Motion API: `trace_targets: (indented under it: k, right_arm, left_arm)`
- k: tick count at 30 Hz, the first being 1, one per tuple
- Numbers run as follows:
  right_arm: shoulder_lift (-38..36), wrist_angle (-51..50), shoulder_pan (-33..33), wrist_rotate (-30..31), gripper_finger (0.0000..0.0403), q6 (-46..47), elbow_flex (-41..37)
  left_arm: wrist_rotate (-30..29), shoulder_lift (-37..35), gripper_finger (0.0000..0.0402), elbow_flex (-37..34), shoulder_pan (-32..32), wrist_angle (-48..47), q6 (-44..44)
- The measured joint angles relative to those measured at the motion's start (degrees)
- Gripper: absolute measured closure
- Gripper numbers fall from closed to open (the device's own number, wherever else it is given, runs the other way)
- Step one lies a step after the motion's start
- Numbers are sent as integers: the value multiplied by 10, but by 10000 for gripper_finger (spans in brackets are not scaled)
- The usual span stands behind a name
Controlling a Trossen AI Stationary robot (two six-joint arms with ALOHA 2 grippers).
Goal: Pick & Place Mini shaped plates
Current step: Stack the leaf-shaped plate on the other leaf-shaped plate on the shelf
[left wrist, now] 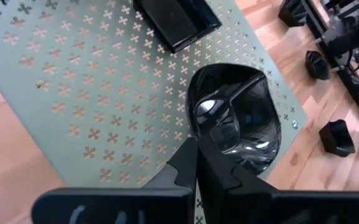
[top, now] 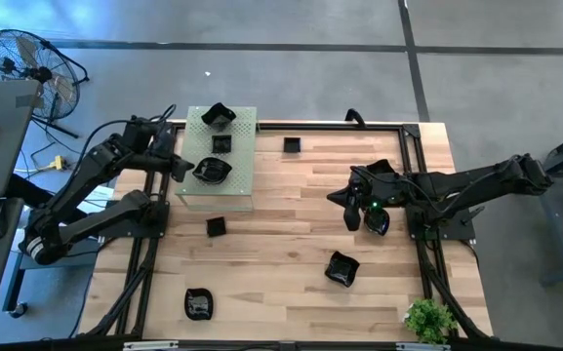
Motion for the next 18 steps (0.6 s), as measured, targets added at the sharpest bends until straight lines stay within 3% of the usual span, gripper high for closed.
trace_targets:
  k: [18]
  right_arm:
    - [0,0,0,2,401,-11,0]
  left_arm:
    - [20,7,401,-31,0,53,21]
